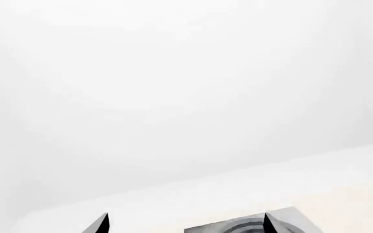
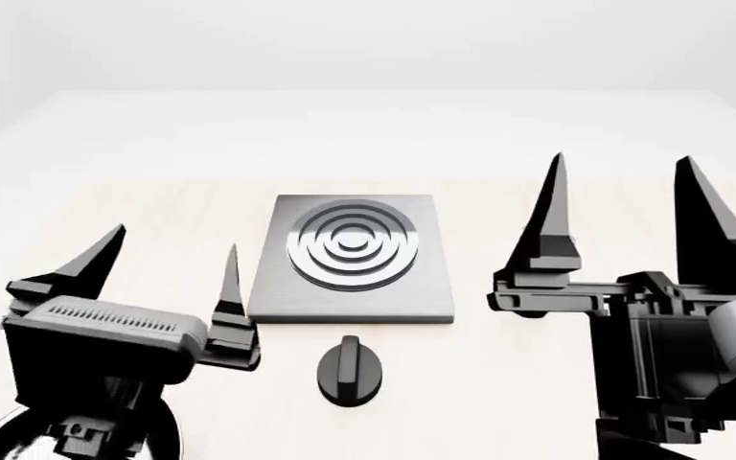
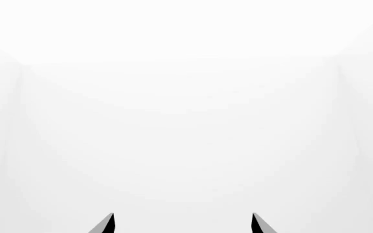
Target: Turn on the stove and put the moka pot on it.
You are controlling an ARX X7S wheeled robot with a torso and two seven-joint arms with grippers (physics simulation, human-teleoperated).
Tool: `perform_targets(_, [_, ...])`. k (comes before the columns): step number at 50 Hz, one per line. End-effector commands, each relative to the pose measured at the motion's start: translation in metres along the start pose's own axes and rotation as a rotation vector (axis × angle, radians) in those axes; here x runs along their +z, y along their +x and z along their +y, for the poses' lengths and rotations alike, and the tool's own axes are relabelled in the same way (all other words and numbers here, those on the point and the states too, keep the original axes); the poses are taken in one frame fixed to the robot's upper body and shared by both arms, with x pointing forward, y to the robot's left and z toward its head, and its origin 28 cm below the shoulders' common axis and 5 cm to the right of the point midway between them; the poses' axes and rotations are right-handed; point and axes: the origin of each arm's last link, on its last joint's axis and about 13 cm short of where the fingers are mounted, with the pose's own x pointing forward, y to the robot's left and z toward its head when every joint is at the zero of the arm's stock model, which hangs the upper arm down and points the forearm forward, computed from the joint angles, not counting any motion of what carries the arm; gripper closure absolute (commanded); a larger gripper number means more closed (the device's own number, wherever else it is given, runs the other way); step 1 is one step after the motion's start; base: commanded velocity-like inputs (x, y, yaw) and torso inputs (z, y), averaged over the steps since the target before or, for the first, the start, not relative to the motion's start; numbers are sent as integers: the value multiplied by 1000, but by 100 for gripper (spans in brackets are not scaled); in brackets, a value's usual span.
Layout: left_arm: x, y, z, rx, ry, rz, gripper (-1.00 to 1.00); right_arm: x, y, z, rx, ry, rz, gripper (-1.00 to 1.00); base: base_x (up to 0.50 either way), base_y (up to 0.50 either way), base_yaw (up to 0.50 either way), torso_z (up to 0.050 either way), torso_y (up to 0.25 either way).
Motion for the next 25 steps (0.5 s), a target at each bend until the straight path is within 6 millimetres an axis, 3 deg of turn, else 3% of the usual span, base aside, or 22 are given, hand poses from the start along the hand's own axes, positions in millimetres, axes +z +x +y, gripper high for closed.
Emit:
perform_targets(1, [-21, 11, -6, -82, -70, 136, -100, 3, 1, 1, 3, 0, -2, -100, 0, 0, 0, 0, 0])
perform_targets(25, [-66, 12, -21, -249, -257, 349, -100, 4, 0, 2, 13, -2, -6, -100, 0, 0, 0, 0, 0])
